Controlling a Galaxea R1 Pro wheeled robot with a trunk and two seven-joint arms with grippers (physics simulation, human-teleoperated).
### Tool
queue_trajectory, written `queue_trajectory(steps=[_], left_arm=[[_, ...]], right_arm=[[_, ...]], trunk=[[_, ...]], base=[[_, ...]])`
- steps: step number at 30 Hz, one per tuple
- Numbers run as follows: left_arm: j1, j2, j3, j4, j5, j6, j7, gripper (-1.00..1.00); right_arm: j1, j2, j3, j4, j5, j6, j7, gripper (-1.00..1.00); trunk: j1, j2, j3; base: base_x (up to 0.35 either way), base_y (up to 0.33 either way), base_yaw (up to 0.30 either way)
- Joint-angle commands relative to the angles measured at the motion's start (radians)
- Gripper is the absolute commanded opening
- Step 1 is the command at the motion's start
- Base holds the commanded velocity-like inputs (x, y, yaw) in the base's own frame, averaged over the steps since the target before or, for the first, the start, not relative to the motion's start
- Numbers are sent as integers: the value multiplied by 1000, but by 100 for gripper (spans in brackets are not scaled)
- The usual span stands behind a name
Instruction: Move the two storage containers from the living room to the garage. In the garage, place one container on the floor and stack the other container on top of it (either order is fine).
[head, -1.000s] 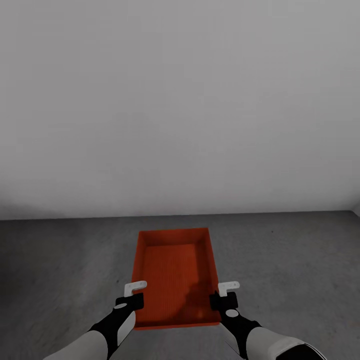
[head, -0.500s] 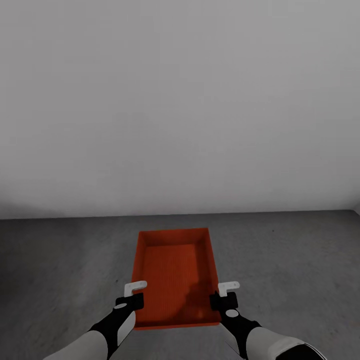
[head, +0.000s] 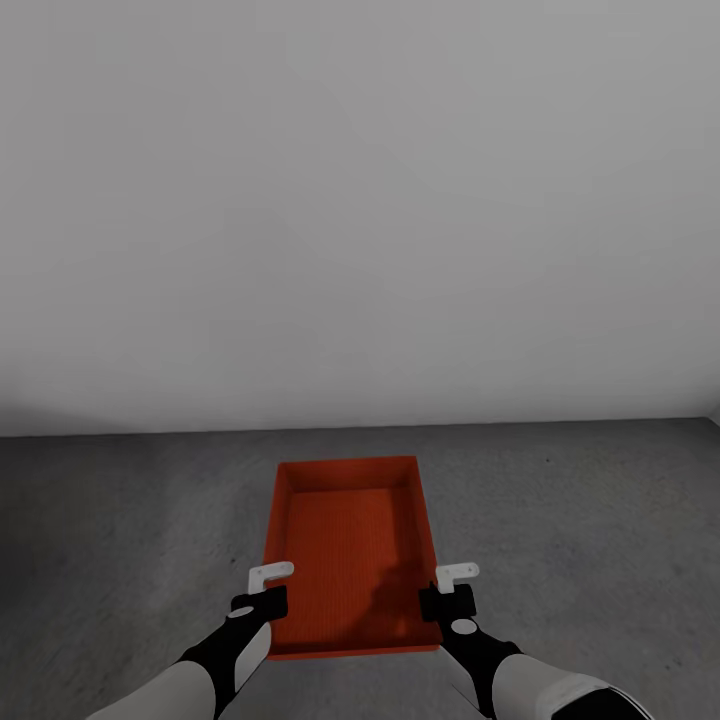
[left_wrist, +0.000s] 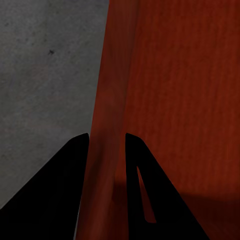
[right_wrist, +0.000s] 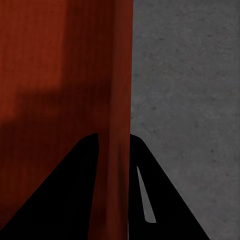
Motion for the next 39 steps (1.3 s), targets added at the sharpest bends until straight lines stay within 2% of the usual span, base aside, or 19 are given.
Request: queue_trajectory(steps=[1, 39], left_arm=[[-1, 2, 21, -4, -15, -1, 9, -100], [-1, 2, 22, -5, -14, -1, 9, -100]], right_arm=[[-1, -3, -37, 4, -35, -9, -9, -100], [0, -3, -37, 4, -35, -8, -9, -100]], trunk=[[4, -8, -4], [150, -274, -123]], base=[[0, 0, 0], [0, 0, 0]])
